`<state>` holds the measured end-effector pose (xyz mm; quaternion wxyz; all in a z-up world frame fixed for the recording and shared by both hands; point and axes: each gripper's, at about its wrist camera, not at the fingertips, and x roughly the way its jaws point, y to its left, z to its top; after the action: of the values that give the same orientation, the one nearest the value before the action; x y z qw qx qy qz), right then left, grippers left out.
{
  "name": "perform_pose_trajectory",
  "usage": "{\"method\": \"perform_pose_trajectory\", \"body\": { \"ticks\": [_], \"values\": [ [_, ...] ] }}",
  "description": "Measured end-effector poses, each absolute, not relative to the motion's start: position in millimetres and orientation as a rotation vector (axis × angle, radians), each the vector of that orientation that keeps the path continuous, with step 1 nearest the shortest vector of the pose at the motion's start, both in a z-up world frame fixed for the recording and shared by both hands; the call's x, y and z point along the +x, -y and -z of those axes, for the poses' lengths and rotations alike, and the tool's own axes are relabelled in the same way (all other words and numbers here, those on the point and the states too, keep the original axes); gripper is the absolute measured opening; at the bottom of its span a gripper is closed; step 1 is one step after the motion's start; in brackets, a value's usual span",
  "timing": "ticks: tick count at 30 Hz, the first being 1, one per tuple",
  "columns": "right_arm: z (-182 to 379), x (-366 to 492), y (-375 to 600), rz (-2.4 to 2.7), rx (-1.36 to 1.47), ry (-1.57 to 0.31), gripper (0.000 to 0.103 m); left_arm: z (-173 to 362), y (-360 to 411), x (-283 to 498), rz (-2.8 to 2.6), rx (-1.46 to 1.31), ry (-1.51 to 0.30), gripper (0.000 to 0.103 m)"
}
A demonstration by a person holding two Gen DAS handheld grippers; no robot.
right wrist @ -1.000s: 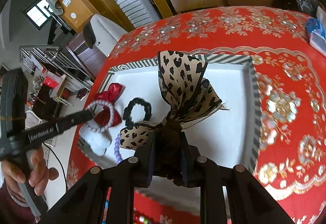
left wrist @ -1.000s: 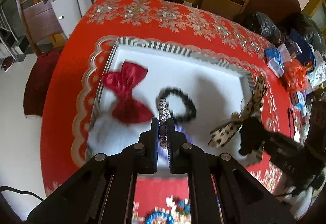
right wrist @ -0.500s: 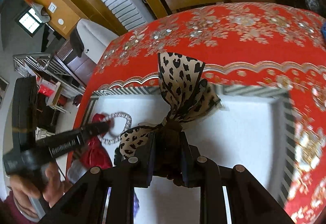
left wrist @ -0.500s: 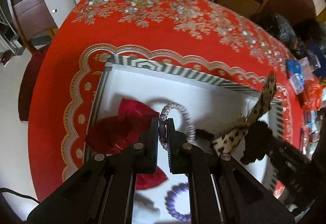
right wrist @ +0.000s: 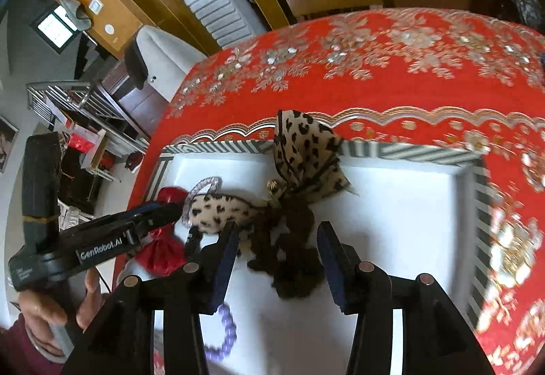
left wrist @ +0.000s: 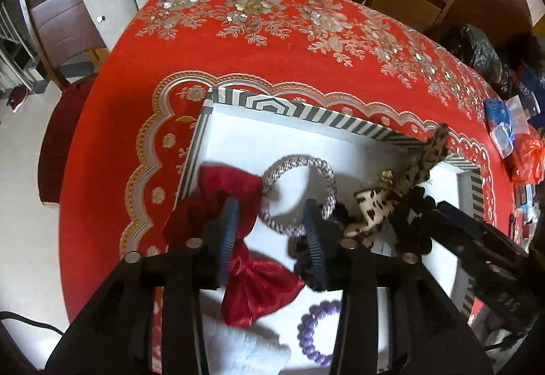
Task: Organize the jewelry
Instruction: 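Carry the silver bracelet and leopard bow into the tray and release both, then lift both open tools from the tray and move them over the beaded bracelets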
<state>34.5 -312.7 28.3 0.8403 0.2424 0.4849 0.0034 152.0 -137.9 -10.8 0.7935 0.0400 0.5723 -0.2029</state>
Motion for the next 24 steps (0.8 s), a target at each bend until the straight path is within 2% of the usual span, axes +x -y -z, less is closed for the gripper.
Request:
{"method": "perform_pose_trajectory", "body": {
  "ticks": [6, 24],
  "values": [
    [-38.1, -1.7, 308.6, 0.013, 0.510, -1.009, 0.046, -7.6, 132.0, 126.4, 0.417, 0.101, -1.189, 0.049],
    [-65.4, -122.8, 283.8, 0.005, 0.455, -0.978, 0.048, -41.1, 108.6, 11.9, 0.351, 0.167, -1.075, 0.049]
  ]
}}
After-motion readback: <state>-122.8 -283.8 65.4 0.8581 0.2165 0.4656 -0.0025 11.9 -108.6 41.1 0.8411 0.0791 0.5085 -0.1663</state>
